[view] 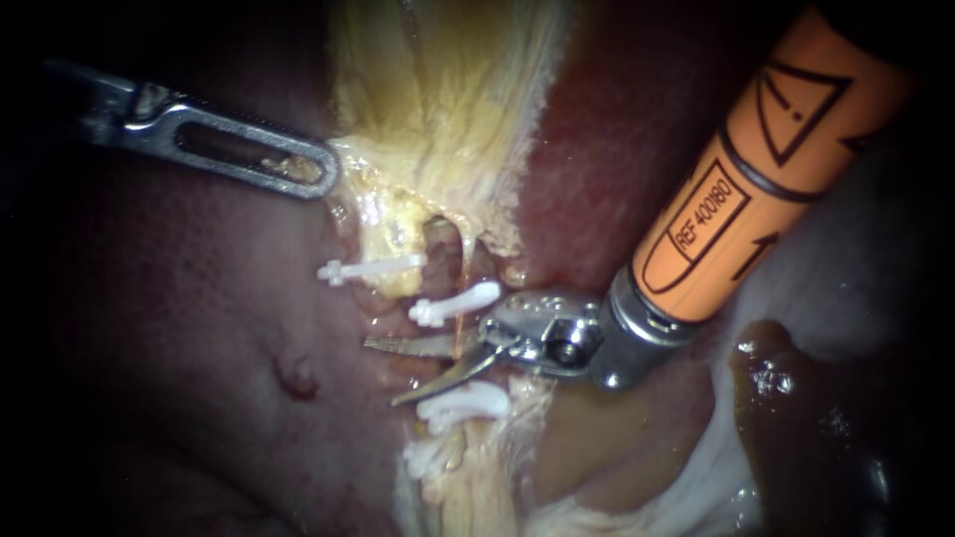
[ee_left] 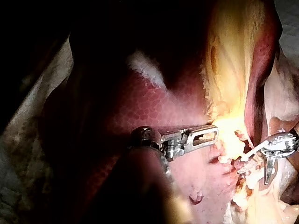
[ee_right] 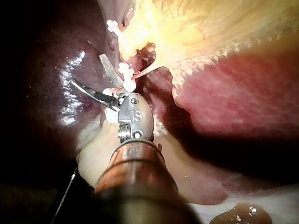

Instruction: Go to the cutting position right tube

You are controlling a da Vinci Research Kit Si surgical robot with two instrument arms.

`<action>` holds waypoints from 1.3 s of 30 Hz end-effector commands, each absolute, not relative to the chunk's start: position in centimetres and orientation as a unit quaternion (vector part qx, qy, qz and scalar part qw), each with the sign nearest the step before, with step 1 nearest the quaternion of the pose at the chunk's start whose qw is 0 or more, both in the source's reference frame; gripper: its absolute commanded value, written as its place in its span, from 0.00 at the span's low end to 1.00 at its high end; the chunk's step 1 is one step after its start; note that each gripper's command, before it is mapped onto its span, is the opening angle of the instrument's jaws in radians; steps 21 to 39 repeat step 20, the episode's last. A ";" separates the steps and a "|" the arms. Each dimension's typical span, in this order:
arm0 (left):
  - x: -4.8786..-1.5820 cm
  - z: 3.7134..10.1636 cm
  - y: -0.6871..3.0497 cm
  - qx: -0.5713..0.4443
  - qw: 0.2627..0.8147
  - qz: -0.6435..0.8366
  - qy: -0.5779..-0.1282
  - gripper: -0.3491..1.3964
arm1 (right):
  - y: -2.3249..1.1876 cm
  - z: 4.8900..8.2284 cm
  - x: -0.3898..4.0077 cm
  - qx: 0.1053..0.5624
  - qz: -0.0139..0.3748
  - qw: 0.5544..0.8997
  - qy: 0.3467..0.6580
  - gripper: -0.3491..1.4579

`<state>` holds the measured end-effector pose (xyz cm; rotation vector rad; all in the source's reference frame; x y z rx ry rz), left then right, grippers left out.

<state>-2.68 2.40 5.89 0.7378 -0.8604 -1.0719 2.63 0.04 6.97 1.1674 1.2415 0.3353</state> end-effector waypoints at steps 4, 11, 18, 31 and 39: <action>-2.68 5.89 2.40 0.333 0.711 -0.483 -0.388 0.00 | 0.02 6.95 2.62 0.515 0.145 0.645 0.546 0.92; -2.69 5.89 2.41 0.333 0.711 -0.483 -0.388 0.00 | 0.02 6.94 2.62 0.516 0.145 0.645 0.546 0.92; -2.69 5.90 2.41 0.332 0.711 -0.483 -0.388 0.00 | 0.02 6.95 2.62 0.516 0.145 0.645 0.546 0.92; -2.69 5.90 2.41 0.332 0.711 -0.483 -0.388 0.00 | 0.02 6.95 2.62 0.516 0.145 0.645 0.546 0.92; -2.69 5.90 2.41 0.332 0.711 -0.483 -0.388 0.00 | 0.02 6.95 2.62 0.516 0.145 0.645 0.546 0.92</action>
